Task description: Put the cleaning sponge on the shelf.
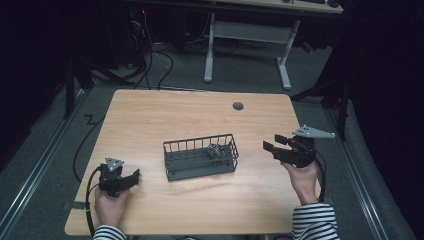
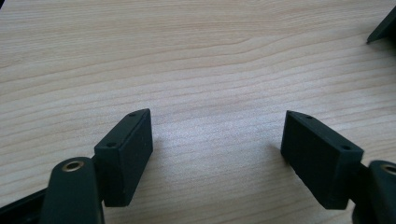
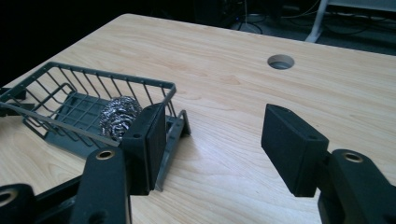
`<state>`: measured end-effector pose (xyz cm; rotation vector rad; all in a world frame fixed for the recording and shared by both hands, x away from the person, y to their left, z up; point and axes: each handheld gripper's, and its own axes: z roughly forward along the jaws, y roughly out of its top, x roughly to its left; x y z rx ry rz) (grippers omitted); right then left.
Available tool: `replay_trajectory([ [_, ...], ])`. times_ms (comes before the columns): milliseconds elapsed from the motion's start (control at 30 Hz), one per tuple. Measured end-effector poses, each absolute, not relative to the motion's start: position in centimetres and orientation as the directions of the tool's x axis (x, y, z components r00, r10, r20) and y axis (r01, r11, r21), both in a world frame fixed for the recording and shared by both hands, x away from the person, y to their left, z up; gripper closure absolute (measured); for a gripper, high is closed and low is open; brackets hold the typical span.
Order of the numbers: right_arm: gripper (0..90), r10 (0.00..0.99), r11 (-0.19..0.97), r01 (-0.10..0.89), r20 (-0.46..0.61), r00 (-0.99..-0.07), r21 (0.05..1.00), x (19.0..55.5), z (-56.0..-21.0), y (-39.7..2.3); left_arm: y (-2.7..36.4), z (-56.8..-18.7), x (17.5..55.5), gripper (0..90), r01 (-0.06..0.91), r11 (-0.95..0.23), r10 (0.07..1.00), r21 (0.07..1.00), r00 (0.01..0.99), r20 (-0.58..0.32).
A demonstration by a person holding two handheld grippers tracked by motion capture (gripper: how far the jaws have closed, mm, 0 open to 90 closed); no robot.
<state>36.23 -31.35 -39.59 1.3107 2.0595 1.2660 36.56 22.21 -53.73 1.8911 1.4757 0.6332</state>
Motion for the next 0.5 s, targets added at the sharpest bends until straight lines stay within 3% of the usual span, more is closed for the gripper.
replay_trajectory([
  [500,41.0,0.898,0.119,0.546,0.145,-0.416,0.829,34.9,-43.1,-33.8,22.2,-53.7,36.6,25.4,0.654,-0.156,0.968,0.740,0.249,-0.016],
])
